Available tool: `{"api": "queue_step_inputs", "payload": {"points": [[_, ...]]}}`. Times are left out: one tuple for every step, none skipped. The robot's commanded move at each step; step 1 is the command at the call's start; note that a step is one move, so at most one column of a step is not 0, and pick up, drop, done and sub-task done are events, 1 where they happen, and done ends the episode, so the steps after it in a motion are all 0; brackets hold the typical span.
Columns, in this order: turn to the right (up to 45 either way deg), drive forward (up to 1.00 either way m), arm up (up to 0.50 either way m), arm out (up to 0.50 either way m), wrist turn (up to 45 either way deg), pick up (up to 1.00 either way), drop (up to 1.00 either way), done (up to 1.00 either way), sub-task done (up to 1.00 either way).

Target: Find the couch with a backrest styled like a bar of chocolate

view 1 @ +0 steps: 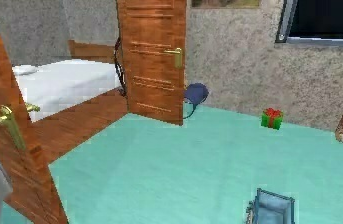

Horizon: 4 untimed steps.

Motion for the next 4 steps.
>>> {"api": "queue_step_inputs", "payload": {"points": [[0.0,1.0,0.0,0.0,0.0,0.0,0.0,0.0,0.0],[6.0,0.0,0.0,0.0,0.0,0.0,0.0,0.0,0.0],[0.0,0.15,0.0,0.0,0.0,0.0,0.0,0.0,0.0],[45.0,0.0,0.0,0.0,0.0,0.0,0.0,0.0,0.0]]}}
